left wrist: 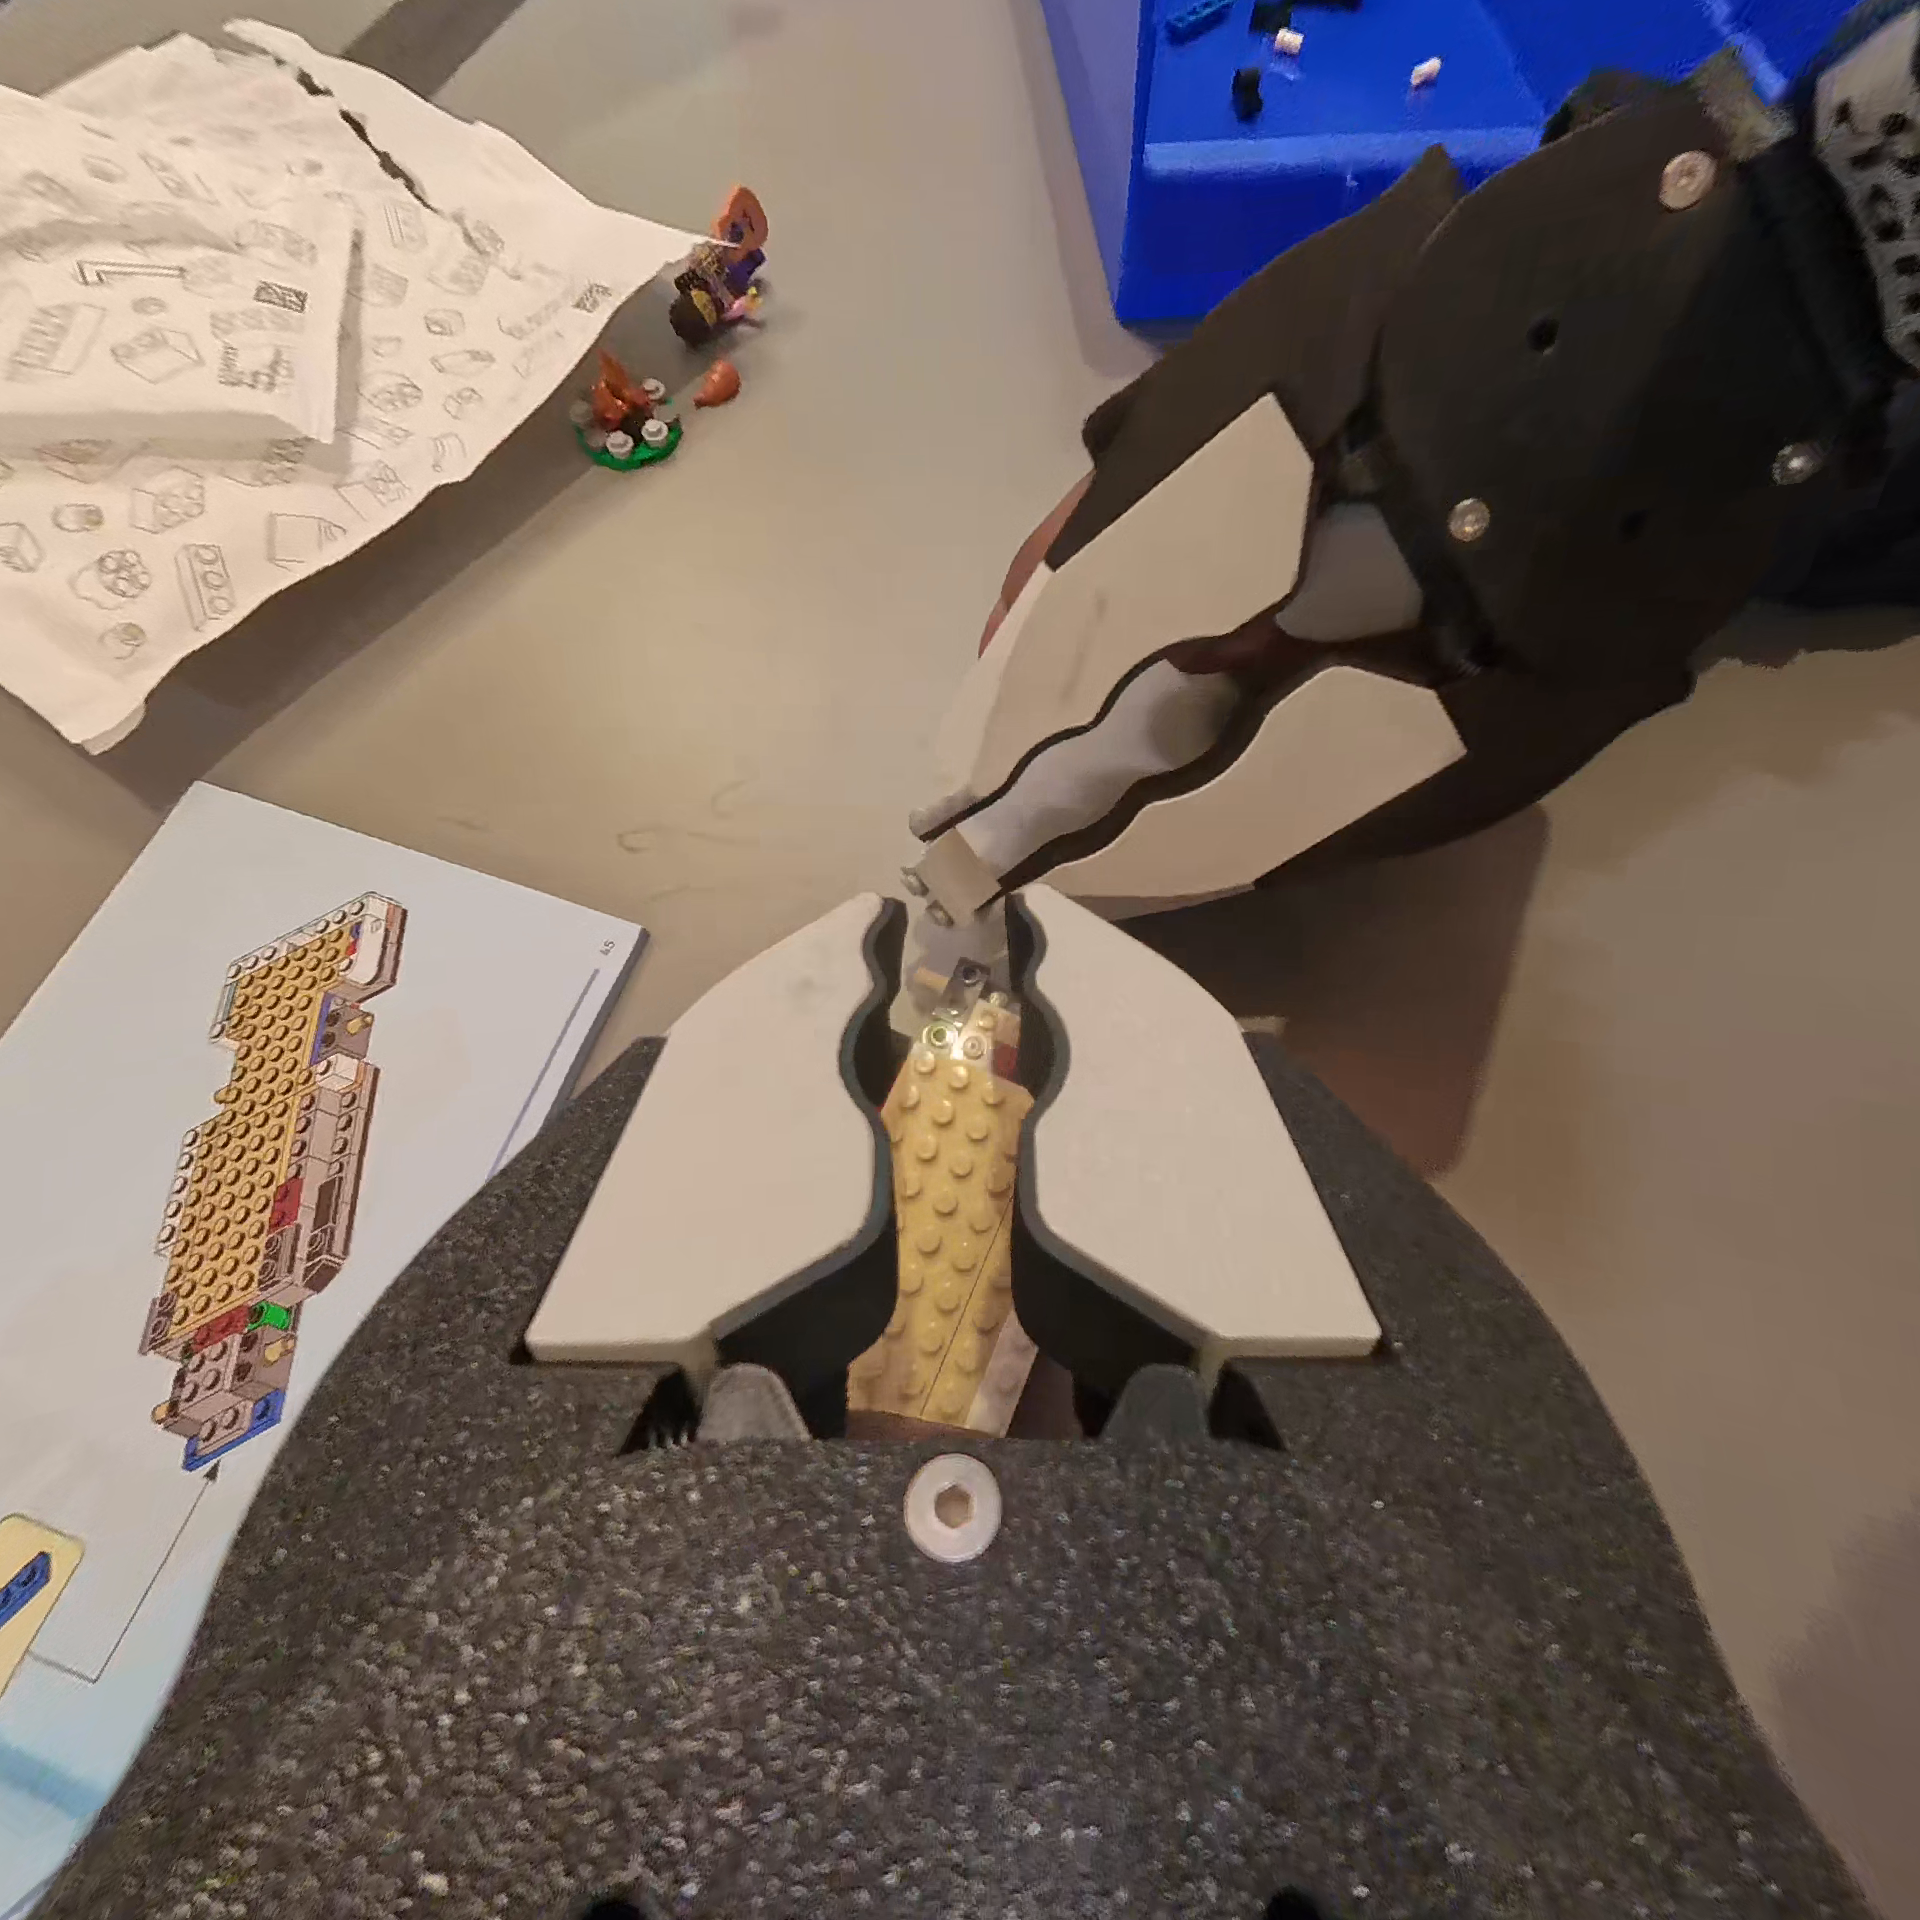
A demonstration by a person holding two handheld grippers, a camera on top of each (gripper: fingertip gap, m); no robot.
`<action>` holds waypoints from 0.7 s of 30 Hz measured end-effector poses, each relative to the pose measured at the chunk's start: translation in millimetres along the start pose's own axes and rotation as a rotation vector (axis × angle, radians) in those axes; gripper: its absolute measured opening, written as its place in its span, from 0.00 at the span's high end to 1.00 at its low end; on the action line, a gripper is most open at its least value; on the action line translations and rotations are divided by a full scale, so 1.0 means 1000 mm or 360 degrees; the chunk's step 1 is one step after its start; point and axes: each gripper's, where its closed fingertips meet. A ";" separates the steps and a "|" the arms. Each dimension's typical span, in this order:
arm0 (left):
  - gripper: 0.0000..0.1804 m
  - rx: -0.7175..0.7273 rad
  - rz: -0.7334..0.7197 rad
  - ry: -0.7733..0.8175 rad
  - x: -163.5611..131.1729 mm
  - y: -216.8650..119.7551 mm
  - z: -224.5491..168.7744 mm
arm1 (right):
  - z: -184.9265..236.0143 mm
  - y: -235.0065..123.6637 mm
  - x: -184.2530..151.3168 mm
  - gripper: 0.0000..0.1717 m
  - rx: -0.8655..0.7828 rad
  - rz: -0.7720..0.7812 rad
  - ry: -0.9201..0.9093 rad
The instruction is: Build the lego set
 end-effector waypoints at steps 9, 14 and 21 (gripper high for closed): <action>0.97 0.0130 0.0057 0.0203 -0.006 0.012 0.002 | 0.002 -0.006 0.003 0.90 -0.0086 -0.0028 -0.0138; 0.97 0.0156 -0.0010 0.0449 -0.011 0.005 0.007 | 0.007 -0.008 0.003 0.83 0.0045 -0.0066 -0.0104; 0.97 0.0125 -0.0218 0.0835 -0.010 -0.004 -0.004 | 0.017 -0.015 0.006 0.78 0.0319 -0.0224 0.0008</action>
Point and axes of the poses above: each gripper's, where its closed fingertips meet, y out along the fingers, x out of its top, z = x × y across the jaws, and after that the axes turned 8 degrees about x, right-handed
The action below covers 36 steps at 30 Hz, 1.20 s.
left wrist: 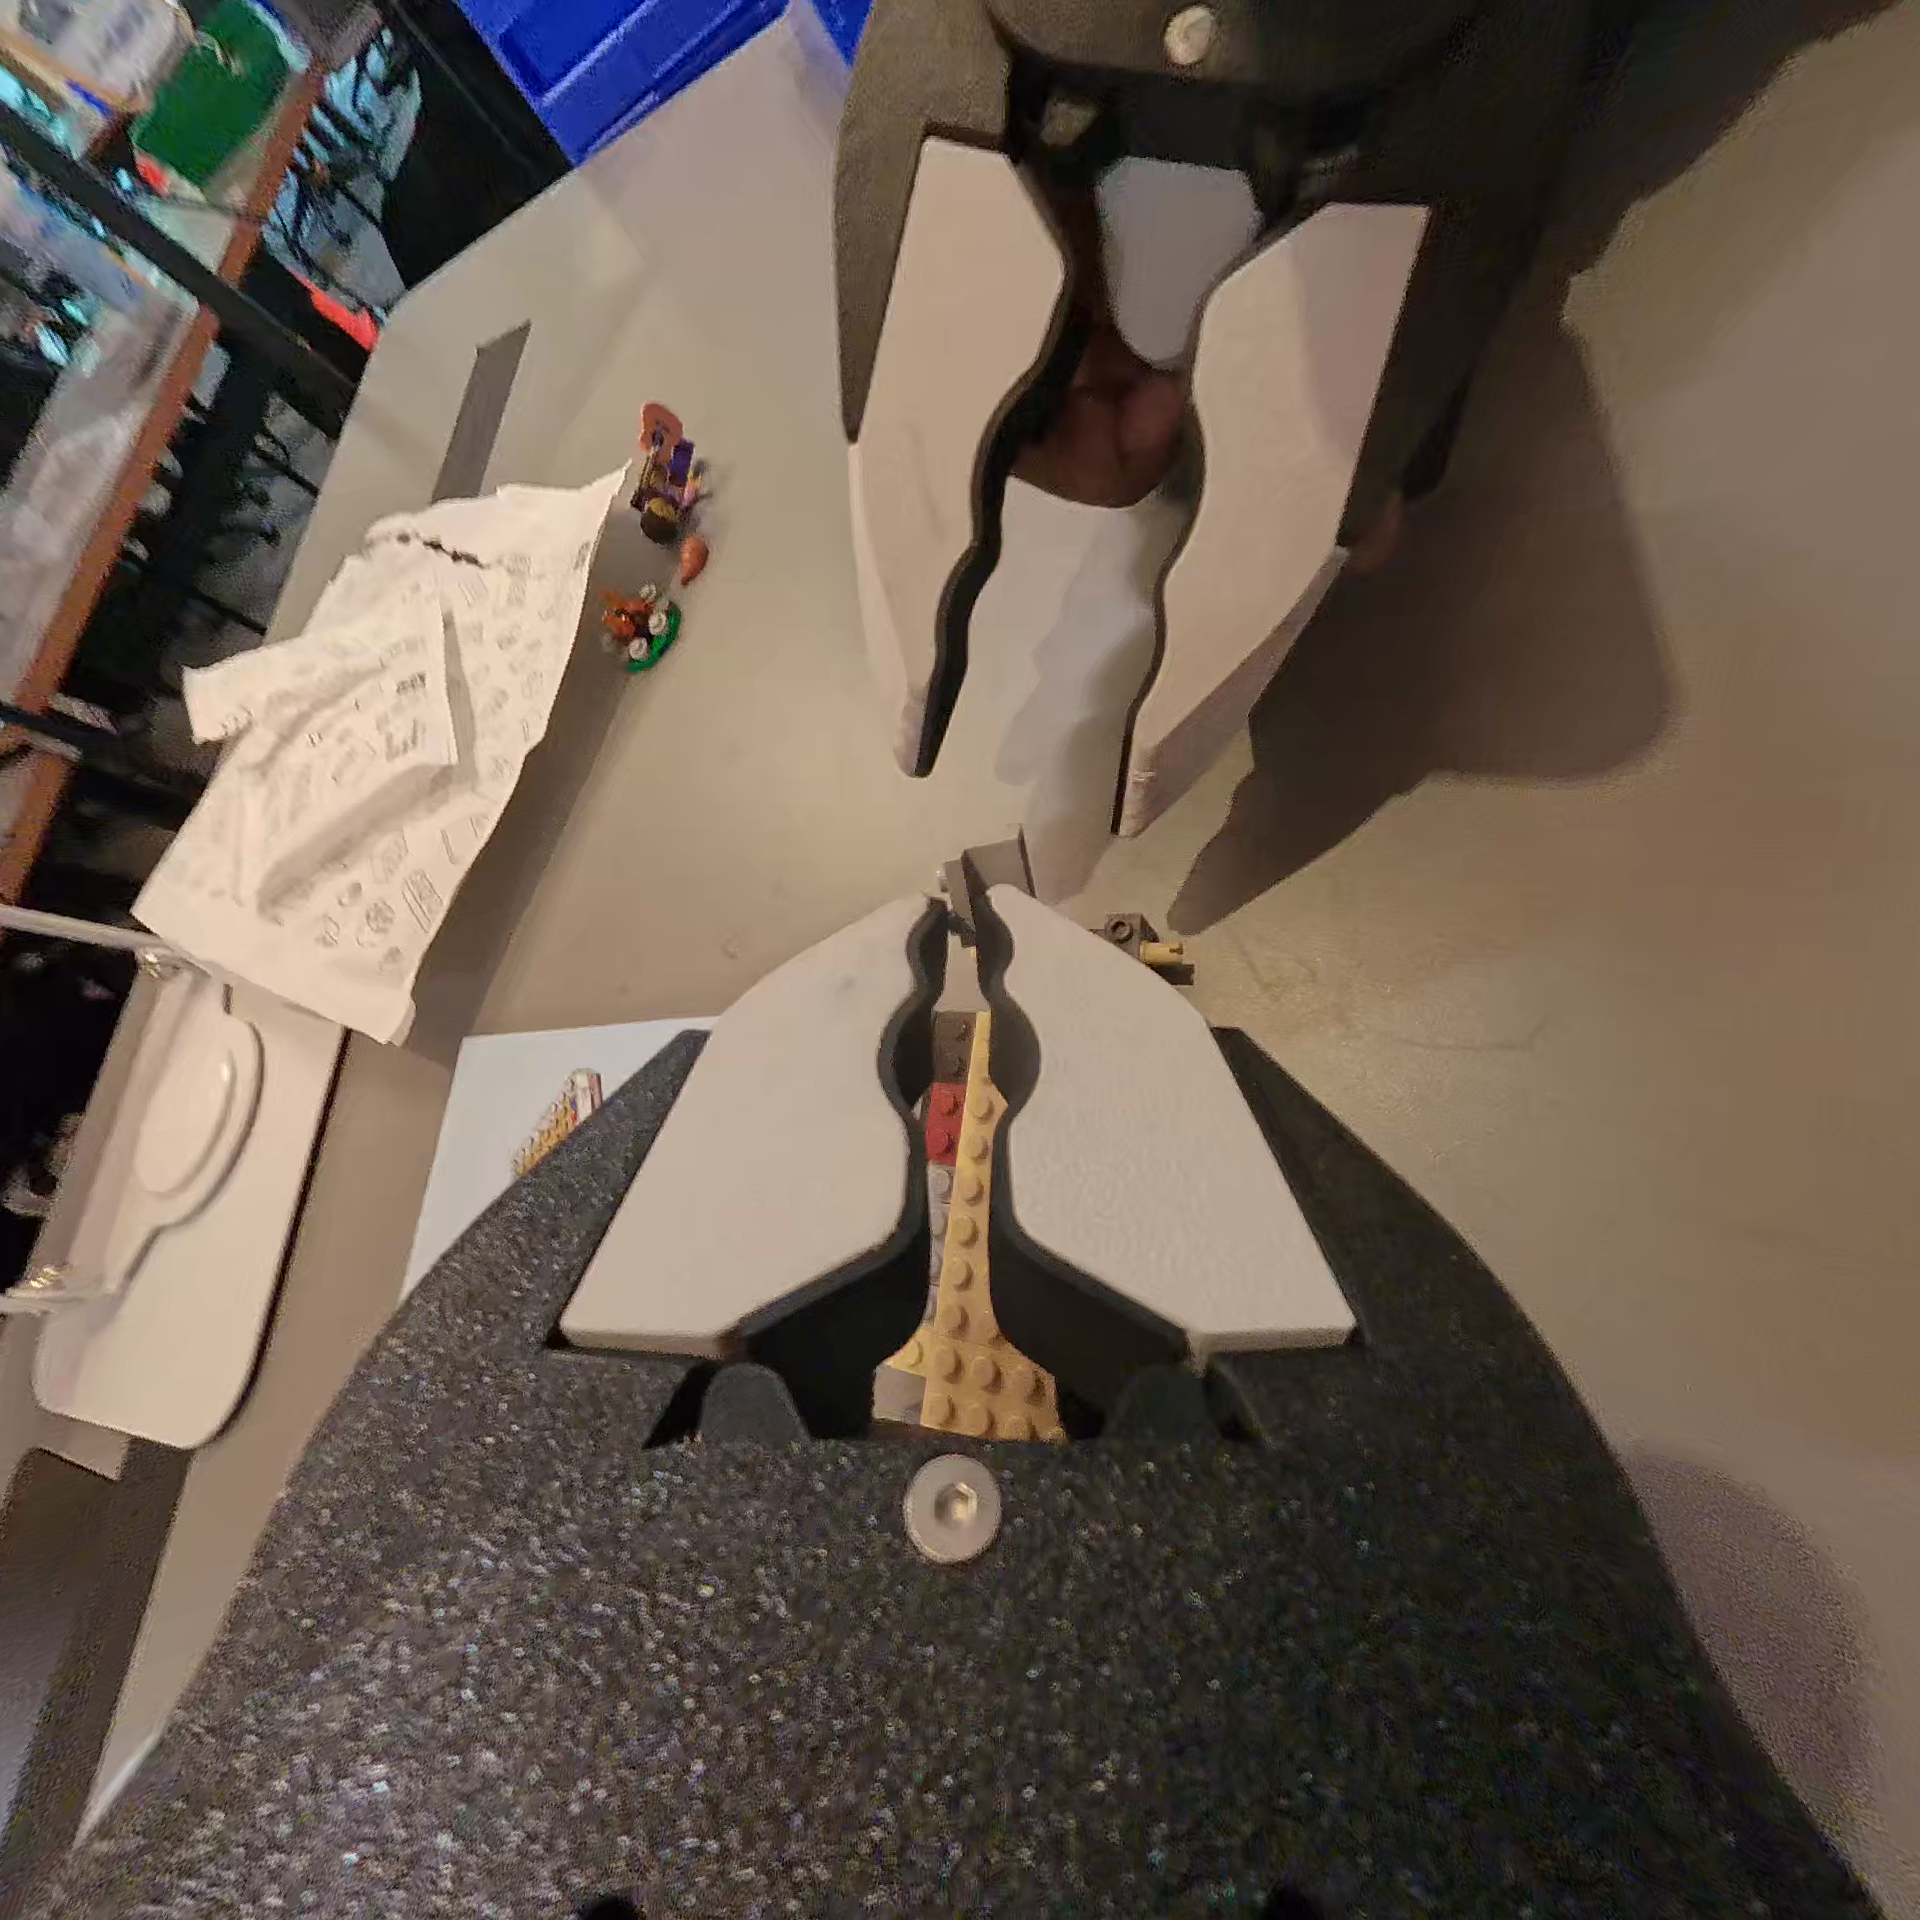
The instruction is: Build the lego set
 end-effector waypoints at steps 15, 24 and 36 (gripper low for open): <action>0.97 0.0184 -0.0118 0.0715 -0.004 -0.002 -0.015 | 0.015 0.009 -0.002 0.79 -0.0006 0.0076 -0.0317; 0.97 0.0165 -0.0272 0.0712 0.009 -0.006 -0.024 | 0.022 0.013 0.008 0.89 -0.0108 0.0065 -0.0522; 0.88 0.0081 -0.0086 0.0360 -0.006 -0.004 -0.013 | 0.010 0.020 -0.009 0.91 -0.0233 0.0337 -0.0508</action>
Point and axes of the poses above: each gripper's, where its closed fingertips meet, y out along the fingers, x out of its top, z = x × y across the jaws, and after that the axes turned 8 degrees about x, right-handed
